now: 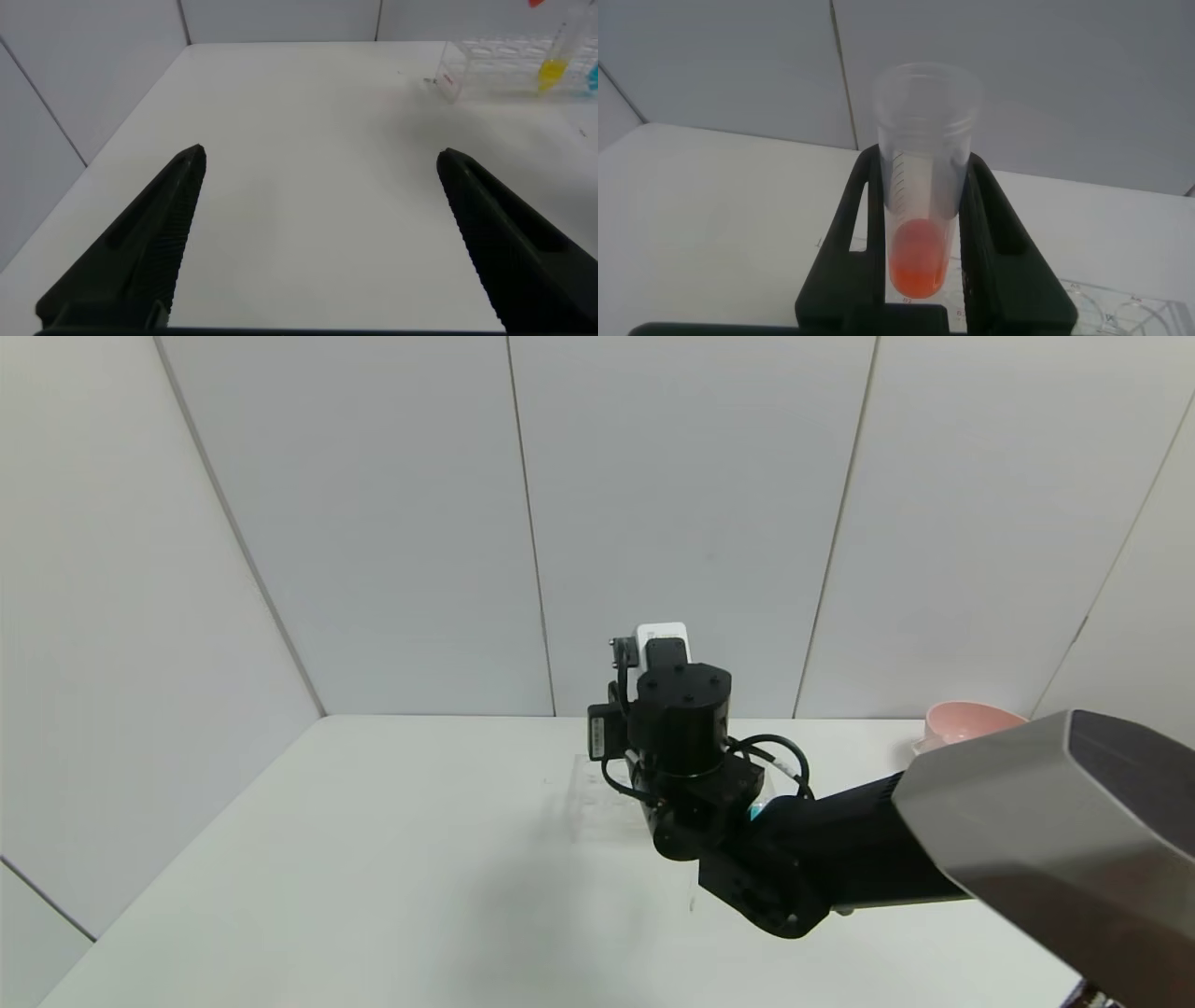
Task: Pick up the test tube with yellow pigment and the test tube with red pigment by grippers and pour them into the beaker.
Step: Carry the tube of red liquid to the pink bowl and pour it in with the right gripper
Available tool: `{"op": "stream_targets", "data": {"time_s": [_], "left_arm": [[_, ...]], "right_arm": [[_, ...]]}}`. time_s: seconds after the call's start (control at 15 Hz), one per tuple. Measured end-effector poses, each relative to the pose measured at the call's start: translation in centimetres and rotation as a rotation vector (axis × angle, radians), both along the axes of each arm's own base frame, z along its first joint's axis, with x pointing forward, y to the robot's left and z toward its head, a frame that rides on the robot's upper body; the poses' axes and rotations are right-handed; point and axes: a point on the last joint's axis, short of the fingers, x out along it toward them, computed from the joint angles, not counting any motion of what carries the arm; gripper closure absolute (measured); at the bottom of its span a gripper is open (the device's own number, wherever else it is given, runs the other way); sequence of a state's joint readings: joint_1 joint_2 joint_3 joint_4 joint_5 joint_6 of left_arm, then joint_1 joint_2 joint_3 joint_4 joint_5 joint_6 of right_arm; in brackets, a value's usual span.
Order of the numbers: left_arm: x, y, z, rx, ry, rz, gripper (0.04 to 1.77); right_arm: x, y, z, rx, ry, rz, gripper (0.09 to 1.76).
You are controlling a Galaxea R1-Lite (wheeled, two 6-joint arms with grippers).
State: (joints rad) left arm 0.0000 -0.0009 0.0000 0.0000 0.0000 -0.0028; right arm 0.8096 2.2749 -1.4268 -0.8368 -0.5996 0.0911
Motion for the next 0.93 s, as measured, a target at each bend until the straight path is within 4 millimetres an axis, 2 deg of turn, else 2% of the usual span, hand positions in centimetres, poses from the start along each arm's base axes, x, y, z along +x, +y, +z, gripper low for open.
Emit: {"op": "stream_targets", "data": {"time_s": [0.2,0.33,0.4,0.47,0.73,0.93], "left_arm": [[0.0,0.0,0.0,0.0,0.0,0.0,0.05],[0.0,0.0,0.0,0.0,0.0,0.0,0.05],[0.0,0.0,0.0,0.0,0.0,0.0,0.05],[0.0,0.0,0.0,0.0,0.0,0.0,0.05],[0.0,0.0,0.0,0.0,0.0,0.0,0.05],[0.0,0.0,0.0,0.0,0.0,0.0,0.05]], "right_arm": [[-0.1,-2.4,3.7,0.034,-0.035,-0.031,1.33],[0.1,-5.4,5.6,0.044,-0.051,-0.048,1.33],[0.2,-7.5,6.2,0.037,-0.05,-0.044,1.33],[0.4,-9.9,6.4,0.023,-0.042,-0.039,1.33],[0.7,-21.5,6.5,-0.032,-0.007,-0.063,1.33],[0.4,-30.3,7.1,-0.083,-0.045,-0.091,1.33]]}}
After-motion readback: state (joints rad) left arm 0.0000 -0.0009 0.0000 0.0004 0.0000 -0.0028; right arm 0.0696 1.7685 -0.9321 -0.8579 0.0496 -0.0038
